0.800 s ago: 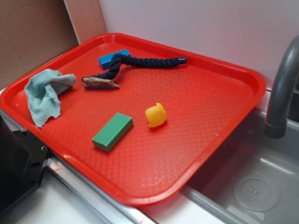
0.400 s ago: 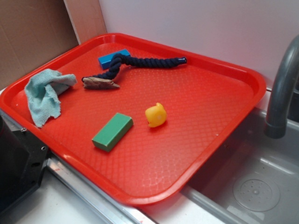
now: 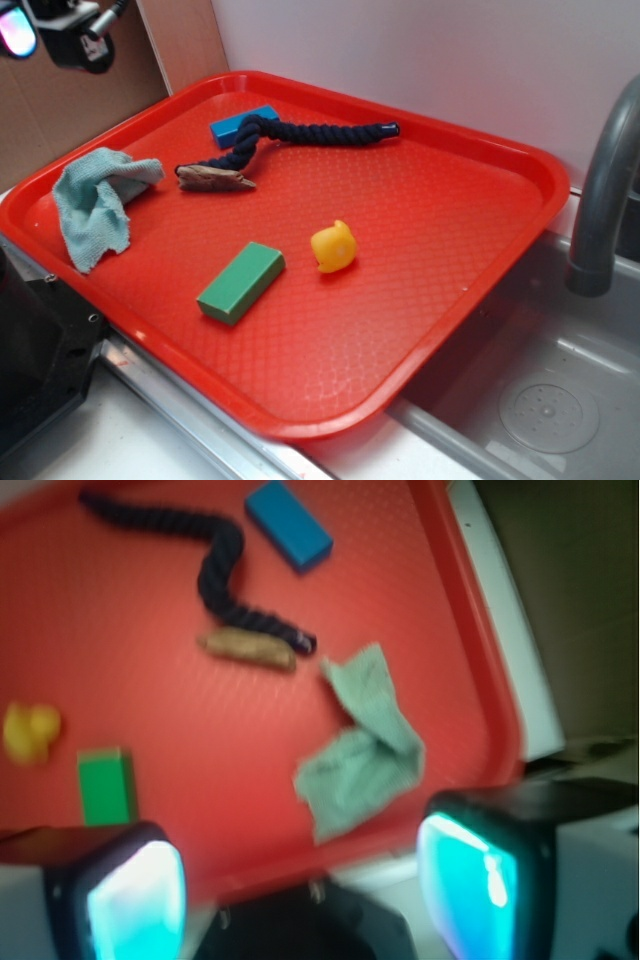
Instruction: Grab the blue cloth.
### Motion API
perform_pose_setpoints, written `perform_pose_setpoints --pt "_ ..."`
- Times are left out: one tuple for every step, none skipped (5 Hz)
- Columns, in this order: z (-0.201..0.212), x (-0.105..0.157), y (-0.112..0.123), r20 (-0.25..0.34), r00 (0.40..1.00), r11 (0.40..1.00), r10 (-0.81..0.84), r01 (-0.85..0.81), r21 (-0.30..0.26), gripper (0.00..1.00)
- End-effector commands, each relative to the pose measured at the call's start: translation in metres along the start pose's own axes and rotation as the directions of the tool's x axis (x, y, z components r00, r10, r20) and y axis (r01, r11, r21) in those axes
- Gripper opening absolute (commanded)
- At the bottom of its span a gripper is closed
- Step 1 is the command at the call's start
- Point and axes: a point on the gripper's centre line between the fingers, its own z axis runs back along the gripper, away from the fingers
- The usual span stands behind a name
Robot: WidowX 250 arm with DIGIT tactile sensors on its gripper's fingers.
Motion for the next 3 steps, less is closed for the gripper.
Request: perform_pose_setpoints --pt "-0.036 0.023 0.049 0.063 0.995 0.997 -0.072 0.073 -0.007 1.00" --pt "-0.072 0.026 0.024 0.055 0.973 0.969 -0.225 0.230 -0.096 1.00" --pt "-0.105 0.014 0.011 -0.029 0.957 0.956 -0.288 0.286 -0.056 1.00"
